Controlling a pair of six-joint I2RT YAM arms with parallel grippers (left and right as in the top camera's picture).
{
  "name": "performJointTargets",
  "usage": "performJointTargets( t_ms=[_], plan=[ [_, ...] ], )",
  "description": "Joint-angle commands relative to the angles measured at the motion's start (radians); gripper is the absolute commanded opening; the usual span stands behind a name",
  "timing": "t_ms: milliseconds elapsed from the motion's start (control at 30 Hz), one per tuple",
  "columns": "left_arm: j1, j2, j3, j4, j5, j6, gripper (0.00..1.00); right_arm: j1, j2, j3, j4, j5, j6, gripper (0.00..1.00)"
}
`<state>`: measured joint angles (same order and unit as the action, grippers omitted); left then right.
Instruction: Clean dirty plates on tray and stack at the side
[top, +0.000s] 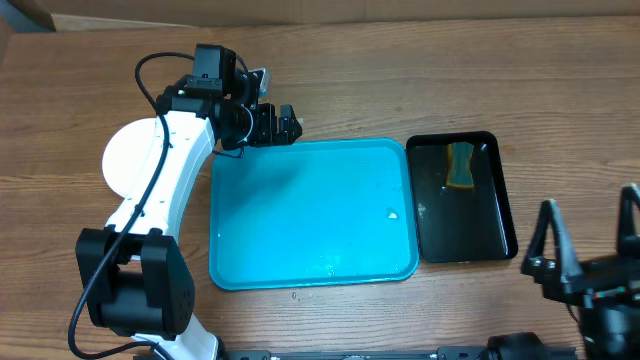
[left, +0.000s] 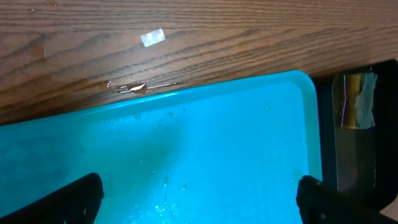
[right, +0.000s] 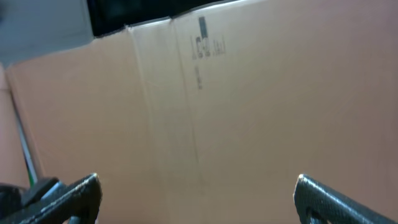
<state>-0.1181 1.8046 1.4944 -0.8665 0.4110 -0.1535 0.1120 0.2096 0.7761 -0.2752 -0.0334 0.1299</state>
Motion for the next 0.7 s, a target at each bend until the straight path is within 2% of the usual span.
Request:
performJointTargets(
  t_ms=[0, 200, 300, 667],
  plan=[
    [-0.002, -0.010, 0.016, 0.000, -0.003, 0.016, 1.00, -0.003, -0.081, -0.171, 0.127, -0.025, 0.005, 1.00],
    [-0.002, -0.010, 0.016, 0.000, -0.003, 0.016, 1.00, -0.038, -0.162, -0.472, 0.407, -0.024, 0.097, 1.00],
    [-0.002, -0.010, 0.016, 0.000, -0.003, 0.016, 1.00, -0.062, -0.183, -0.574, 0.487, -0.024, 0.137, 1.00],
    [-0.002, -0.010, 0.016, 0.000, -0.003, 0.016, 1.00, -0.068, -0.207, -0.769, 0.509, -0.024, 0.128, 1.00]
  ],
)
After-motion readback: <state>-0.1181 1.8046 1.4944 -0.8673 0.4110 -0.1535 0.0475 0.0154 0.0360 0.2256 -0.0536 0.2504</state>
